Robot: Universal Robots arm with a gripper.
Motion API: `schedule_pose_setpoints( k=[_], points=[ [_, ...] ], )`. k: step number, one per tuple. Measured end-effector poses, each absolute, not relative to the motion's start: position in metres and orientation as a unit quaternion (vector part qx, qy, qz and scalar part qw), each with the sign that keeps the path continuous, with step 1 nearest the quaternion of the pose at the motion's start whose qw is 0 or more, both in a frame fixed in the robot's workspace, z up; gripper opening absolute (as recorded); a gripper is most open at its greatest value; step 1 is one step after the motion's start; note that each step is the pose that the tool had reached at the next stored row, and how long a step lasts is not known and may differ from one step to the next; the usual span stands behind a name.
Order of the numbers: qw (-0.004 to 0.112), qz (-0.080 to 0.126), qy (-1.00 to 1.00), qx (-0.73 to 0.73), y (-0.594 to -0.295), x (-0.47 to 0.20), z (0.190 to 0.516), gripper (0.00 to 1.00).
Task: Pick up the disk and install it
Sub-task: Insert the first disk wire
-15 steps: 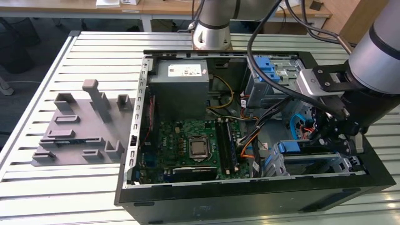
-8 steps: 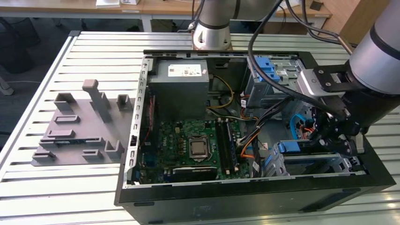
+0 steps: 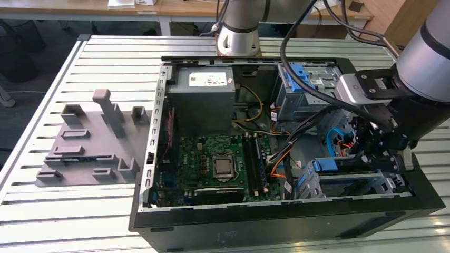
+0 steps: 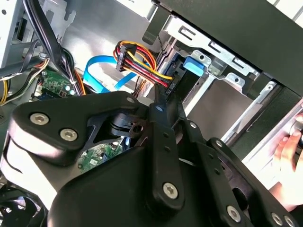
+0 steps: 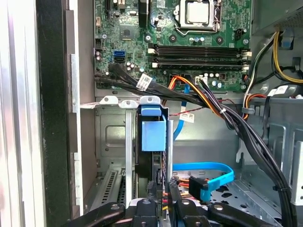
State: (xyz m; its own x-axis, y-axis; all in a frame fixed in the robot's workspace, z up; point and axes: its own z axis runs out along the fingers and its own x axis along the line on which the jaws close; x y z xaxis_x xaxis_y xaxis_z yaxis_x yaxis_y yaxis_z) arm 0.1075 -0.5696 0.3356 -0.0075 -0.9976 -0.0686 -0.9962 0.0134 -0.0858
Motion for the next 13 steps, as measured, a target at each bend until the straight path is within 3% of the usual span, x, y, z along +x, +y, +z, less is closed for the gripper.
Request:
schedule_pose_setpoints(
  k=[2, 5, 13],
  points=[
    [0.055, -0.006, 0.710, -0.702, -0.5695, 0.1075, 0.3365, 0.22],
    [0.054, -0.007, 0.710, -0.702, -0.5694, 0.1075, 0.3369, 0.11],
    [0.054, -0.006, 0.710, -0.702, -0.5694, 0.1079, 0.3373, 0.11]
  ],
)
